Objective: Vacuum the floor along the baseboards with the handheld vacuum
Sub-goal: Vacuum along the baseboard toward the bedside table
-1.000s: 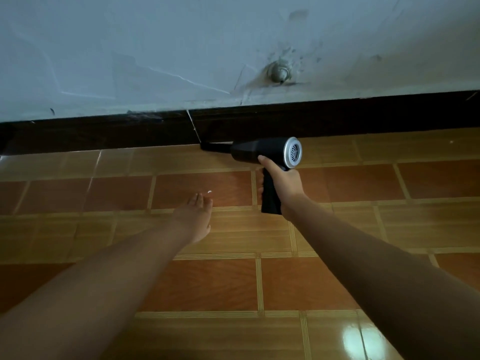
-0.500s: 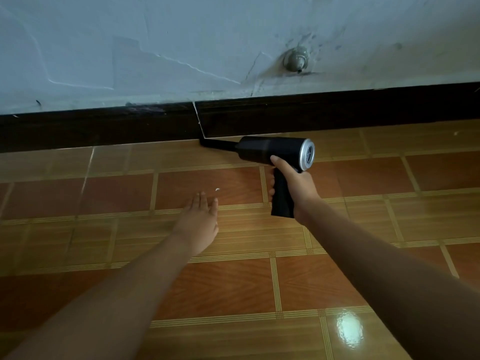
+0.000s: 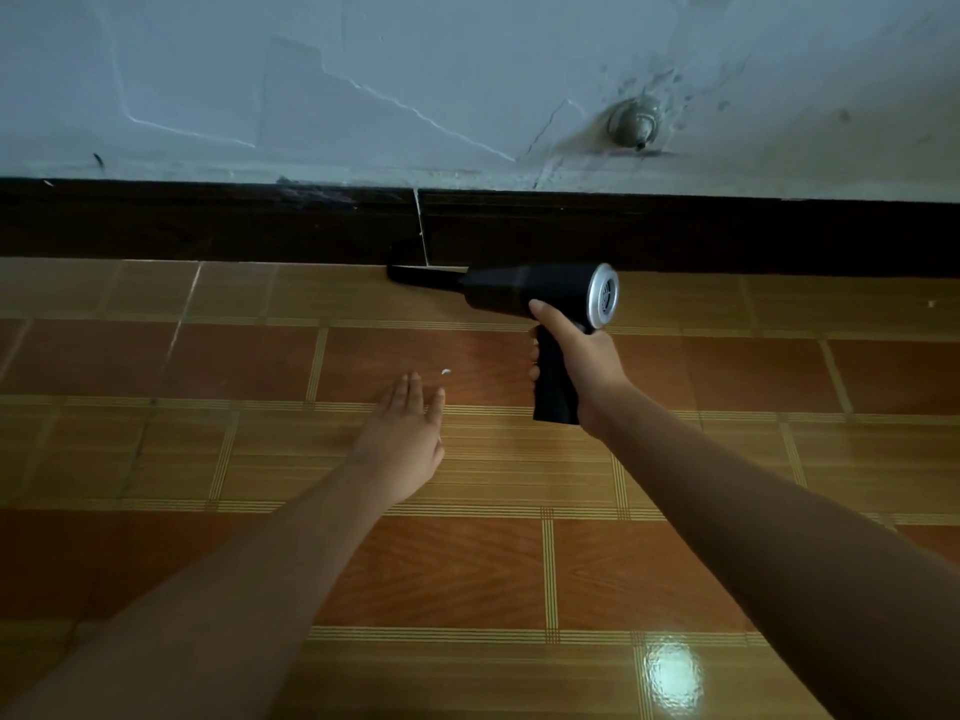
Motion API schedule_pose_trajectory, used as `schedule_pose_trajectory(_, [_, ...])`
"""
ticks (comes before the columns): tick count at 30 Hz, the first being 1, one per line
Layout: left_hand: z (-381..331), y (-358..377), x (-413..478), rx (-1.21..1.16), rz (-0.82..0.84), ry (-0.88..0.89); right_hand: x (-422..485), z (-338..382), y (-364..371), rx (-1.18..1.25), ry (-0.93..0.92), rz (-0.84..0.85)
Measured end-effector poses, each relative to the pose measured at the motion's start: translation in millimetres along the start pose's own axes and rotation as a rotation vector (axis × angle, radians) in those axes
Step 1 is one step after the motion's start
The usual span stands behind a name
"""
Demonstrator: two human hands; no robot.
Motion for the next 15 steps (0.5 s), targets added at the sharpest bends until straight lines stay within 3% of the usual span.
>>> schedule_pose_trajectory(15, [0, -1, 2, 0.027, 0.03, -0.008, -15, 3, -38, 0.019, -0.013, -0.053])
Point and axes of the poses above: each hand's wrist, its own x-axis towards the middle knuckle, its own y-axis out of the palm, z = x × y, the point moved 6 cm from there along x, towards the middle knuckle, and after that the axes turned 4 degrees about -y, right-handed, at the moved point
